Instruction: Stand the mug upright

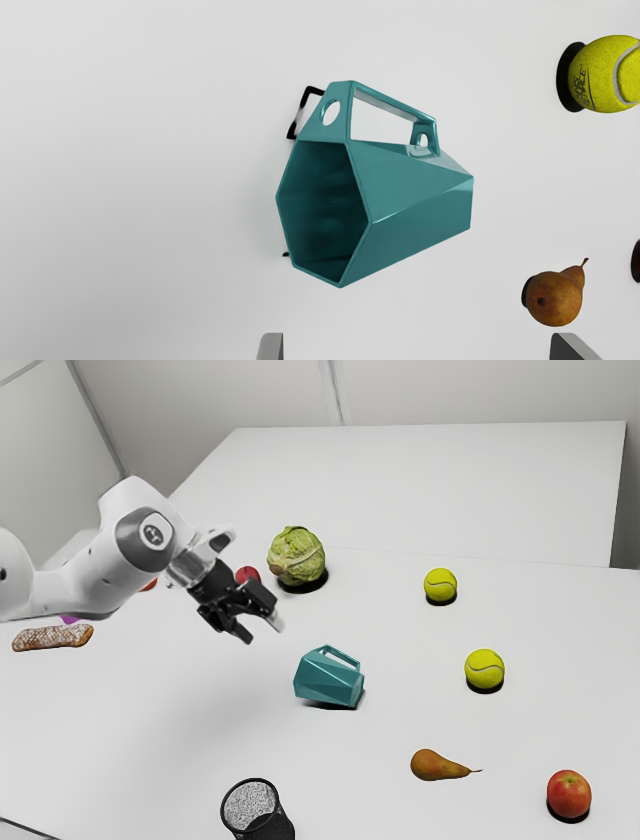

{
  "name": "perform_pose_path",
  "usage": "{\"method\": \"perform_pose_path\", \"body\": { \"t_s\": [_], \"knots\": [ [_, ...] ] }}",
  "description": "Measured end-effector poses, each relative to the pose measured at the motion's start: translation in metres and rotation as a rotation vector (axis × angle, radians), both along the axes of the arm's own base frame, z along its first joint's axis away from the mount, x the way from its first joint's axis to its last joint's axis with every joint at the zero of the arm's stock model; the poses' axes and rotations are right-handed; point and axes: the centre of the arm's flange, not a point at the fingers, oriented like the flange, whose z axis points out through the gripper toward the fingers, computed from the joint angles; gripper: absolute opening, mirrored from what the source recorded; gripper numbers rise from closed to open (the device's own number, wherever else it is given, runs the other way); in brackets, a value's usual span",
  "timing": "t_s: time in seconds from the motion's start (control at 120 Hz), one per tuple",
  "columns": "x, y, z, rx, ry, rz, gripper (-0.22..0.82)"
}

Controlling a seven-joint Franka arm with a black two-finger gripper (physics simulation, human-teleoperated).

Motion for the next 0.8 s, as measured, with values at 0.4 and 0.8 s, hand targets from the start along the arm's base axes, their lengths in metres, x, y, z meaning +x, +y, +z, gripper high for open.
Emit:
{"method": "perform_pose_path", "body": {
  "t_s": [0.4, 0.8],
  "knots": [
    [-0.011, 0.005, -0.059, -0.141, -0.082, 0.065, 0.58],
    [-0.023, 0.000, -0.099, -0.288, -0.137, 0.116, 0.58]
  ]
}}
